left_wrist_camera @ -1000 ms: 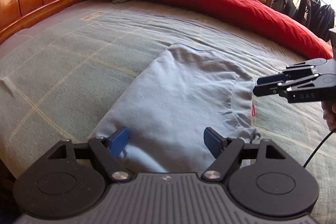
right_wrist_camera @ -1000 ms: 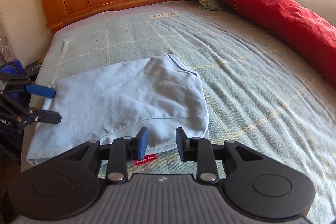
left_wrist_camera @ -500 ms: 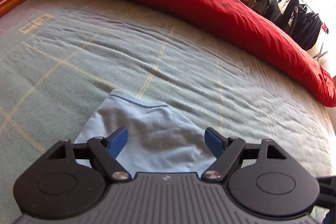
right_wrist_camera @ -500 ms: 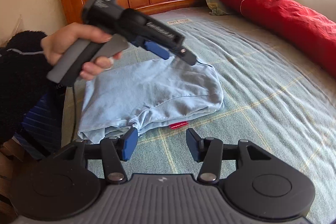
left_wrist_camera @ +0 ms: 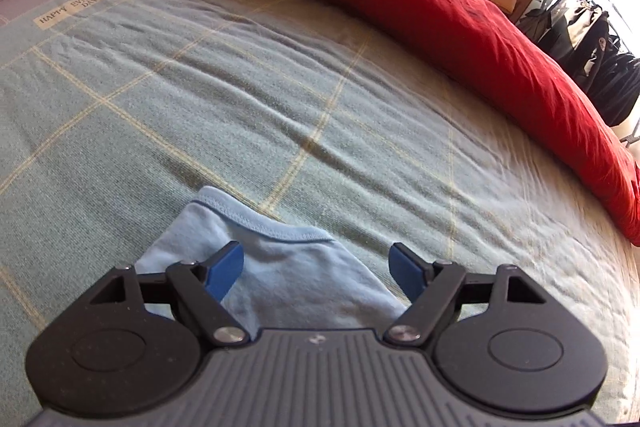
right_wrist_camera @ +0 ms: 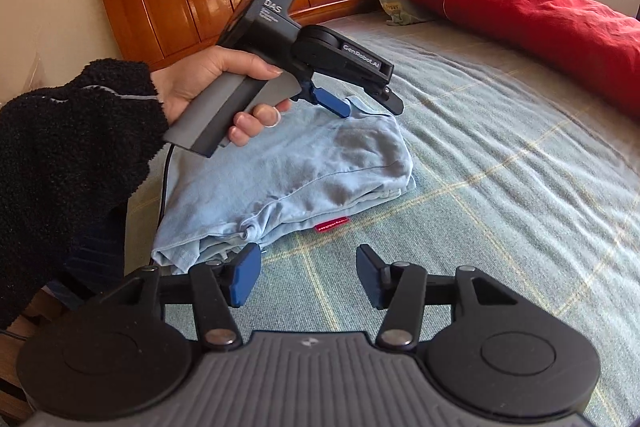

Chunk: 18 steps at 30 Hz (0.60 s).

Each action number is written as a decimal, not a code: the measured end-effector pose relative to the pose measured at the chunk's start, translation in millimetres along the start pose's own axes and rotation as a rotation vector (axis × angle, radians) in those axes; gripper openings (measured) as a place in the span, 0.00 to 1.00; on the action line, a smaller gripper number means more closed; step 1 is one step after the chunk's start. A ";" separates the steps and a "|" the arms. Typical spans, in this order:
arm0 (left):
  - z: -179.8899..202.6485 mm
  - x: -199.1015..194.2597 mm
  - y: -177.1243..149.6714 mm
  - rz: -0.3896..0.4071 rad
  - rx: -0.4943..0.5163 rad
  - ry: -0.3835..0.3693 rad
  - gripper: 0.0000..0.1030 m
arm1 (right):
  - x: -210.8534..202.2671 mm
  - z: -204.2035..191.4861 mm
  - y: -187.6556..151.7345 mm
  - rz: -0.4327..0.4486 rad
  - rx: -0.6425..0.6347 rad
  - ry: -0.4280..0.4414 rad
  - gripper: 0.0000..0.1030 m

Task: Fold clothes
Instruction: 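Lift both open grippers away from the folded light blue shirt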

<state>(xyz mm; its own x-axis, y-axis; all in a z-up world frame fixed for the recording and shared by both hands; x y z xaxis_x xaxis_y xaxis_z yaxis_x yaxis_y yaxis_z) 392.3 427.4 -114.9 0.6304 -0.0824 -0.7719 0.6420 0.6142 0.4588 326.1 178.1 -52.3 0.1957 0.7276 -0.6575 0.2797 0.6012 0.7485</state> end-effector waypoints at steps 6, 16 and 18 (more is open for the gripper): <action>26.4 -1.2 -23.0 -0.067 0.056 -0.082 0.78 | 7.1 -2.8 -3.1 -0.009 -0.002 0.012 0.57; 24.2 -13.9 -30.1 -0.055 0.043 -0.031 0.80 | -13.2 6.2 -21.0 -0.023 0.044 -0.008 0.60; 21.5 -34.0 -39.5 -0.047 0.069 -0.017 0.80 | -14.0 5.9 -26.1 -0.023 0.061 -0.007 0.60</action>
<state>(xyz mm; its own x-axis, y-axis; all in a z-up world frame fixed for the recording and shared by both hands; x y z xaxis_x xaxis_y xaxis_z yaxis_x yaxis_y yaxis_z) 354.9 389.0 -97.3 0.6057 -0.1237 -0.7860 0.6995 0.5535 0.4520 321.6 150.3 -63.2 0.1949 0.7112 -0.6754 0.3414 0.5963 0.7265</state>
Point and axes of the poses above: each gripper's, at about its wrist camera, not at the fingertips, and x roughly the way its jaws point, z to its right, y to its top, the point moved 6 cm from there along x, roughly the way its jaws point, and after that the axes turned 10 degrees about -x, right-handed, at the moved point
